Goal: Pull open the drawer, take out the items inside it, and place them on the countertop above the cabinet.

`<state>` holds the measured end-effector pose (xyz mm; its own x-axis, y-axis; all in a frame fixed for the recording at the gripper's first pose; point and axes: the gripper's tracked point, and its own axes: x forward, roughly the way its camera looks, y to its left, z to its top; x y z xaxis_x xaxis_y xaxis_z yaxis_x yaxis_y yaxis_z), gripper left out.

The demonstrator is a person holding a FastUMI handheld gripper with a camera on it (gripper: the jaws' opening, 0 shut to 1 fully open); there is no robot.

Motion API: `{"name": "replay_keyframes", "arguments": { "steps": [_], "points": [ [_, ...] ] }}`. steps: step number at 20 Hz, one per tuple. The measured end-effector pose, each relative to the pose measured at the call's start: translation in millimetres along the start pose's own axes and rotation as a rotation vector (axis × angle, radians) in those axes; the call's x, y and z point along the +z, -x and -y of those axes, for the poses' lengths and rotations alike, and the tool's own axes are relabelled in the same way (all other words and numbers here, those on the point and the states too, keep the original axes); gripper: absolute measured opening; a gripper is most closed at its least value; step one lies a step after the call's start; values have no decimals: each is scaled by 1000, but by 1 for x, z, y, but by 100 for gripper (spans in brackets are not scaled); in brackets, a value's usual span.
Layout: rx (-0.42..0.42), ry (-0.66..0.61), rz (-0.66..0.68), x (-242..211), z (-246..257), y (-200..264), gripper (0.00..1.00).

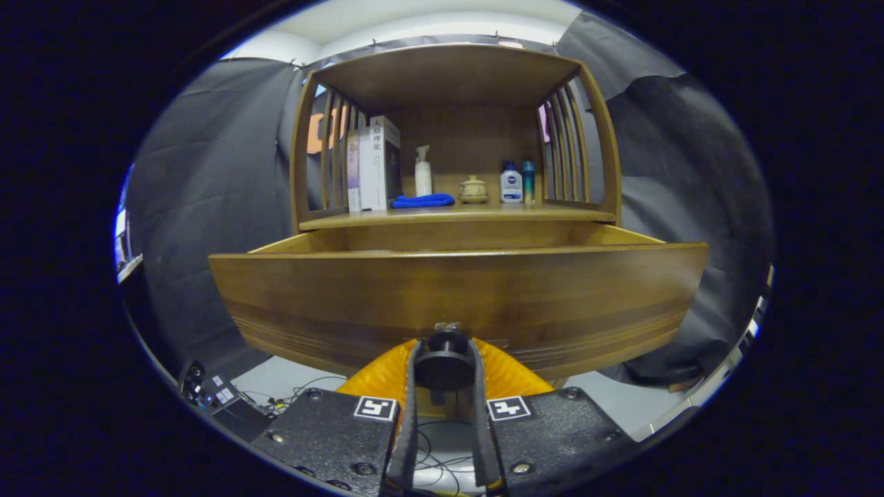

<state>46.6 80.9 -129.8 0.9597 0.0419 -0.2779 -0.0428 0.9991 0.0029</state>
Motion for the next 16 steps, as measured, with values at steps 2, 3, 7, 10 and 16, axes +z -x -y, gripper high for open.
{"name": "replay_keyframes", "arguments": {
  "steps": [2,3,7,10,16],
  "points": [
    [5,-3,-3,-2,-1,3,35],
    [6,-5,-4,-3,-1,5,35],
    [3,-9,-20,-14,-1,6,35],
    [-7,0,-21,-17,0,3,35],
    [-30,27,46,-2,10,11,55]
  ]
}}
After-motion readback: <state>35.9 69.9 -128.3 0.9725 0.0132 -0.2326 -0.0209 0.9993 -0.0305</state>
